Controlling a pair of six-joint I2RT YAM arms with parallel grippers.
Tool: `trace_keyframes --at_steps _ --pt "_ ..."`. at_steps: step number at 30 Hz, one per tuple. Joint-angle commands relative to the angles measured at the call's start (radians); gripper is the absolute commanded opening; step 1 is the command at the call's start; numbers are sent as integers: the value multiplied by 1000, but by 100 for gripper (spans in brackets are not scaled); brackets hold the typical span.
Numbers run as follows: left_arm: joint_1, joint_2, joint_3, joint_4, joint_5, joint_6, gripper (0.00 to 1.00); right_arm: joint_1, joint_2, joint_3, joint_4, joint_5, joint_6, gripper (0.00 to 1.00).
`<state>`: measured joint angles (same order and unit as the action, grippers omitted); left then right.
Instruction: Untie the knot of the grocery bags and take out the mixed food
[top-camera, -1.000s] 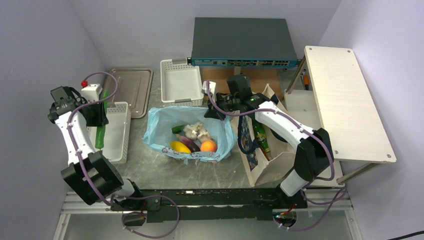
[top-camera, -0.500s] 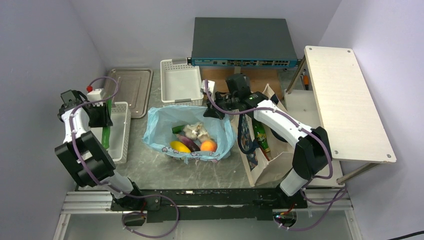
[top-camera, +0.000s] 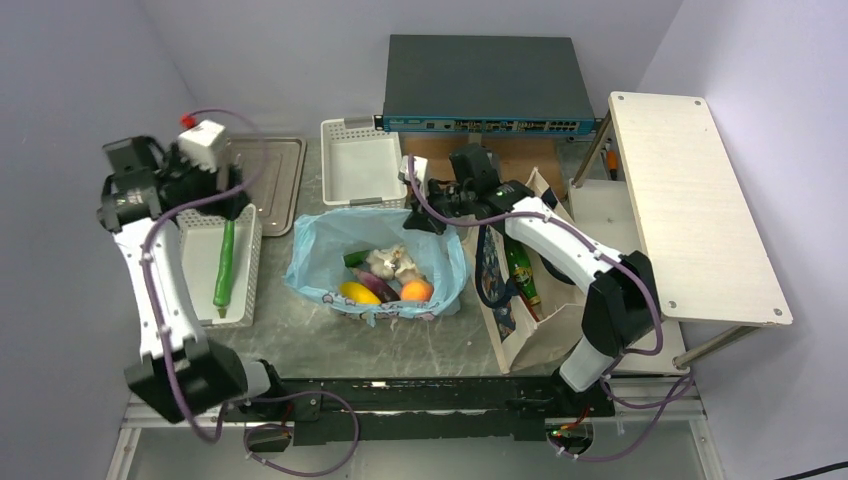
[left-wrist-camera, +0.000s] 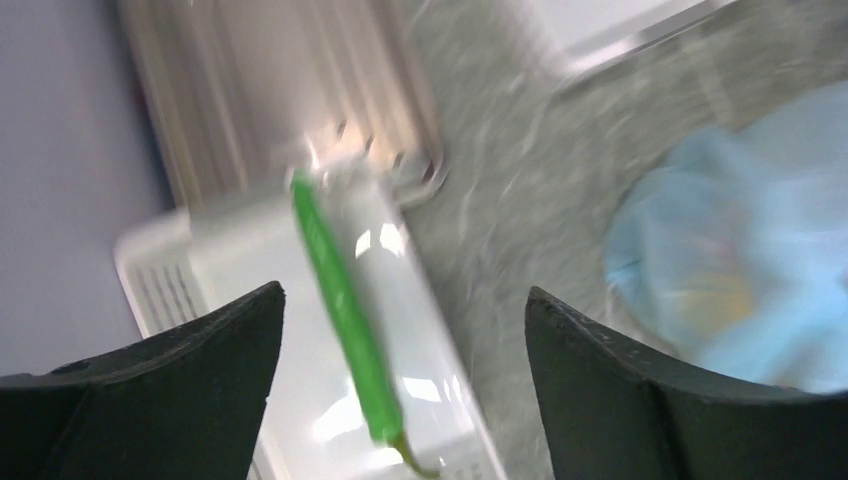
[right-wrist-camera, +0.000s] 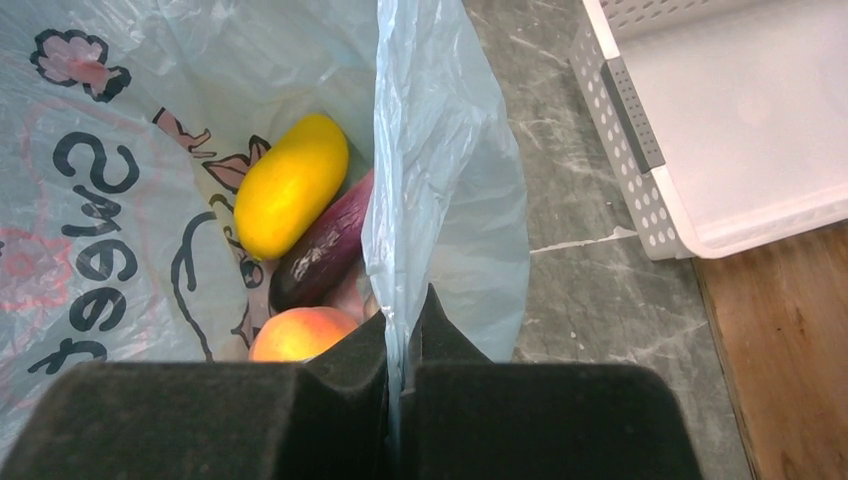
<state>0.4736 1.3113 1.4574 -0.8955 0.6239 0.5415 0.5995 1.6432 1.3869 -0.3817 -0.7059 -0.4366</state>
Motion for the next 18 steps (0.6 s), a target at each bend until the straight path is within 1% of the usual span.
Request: trace_keyframes --at_steps 1,2,3,4,5,7,9,12,13,14,15,16,18 --pt "-286 -108 96 14 163 13 84 7 83 201 47 -24 33 0" --pt "-351 -103 96 43 121 -34 89 8 103 240 37 -26 43 0" --pt "-409 -94 89 61 75 -56 97 8 114 258 34 -28 45 0" --pt "-454 -83 80 61 48 -56 99 8 114 258 39 -31 47 0" --pt "-499 -77 52 75 13 -51 99 8 106 241 47 -30 43 0" --pt "-574 -75 -48 110 -91 -36 99 11 73 200 54 -30 30 0" --pt "-607 -67 -129 146 -175 -29 99 13 48 166 50 -29 26 0" --pt "-613 -41 -176 121 -164 -19 99 14 17 125 50 -20 32 0" --pt "-615 -36 -188 121 -154 -31 97 14 11 116 54 -16 36 0" --pt "-617 -27 -198 126 -157 -42 91 14 7 111 59 -14 38 0" --pt "-619 -14 -204 136 -169 -52 80 14 8 111 64 -11 39 0" --pt "-619 -1 -197 144 -183 -59 61 14 14 118 65 -7 35 0" --pt "-619 25 -130 150 -207 -85 16 10 32 157 67 8 29 0"
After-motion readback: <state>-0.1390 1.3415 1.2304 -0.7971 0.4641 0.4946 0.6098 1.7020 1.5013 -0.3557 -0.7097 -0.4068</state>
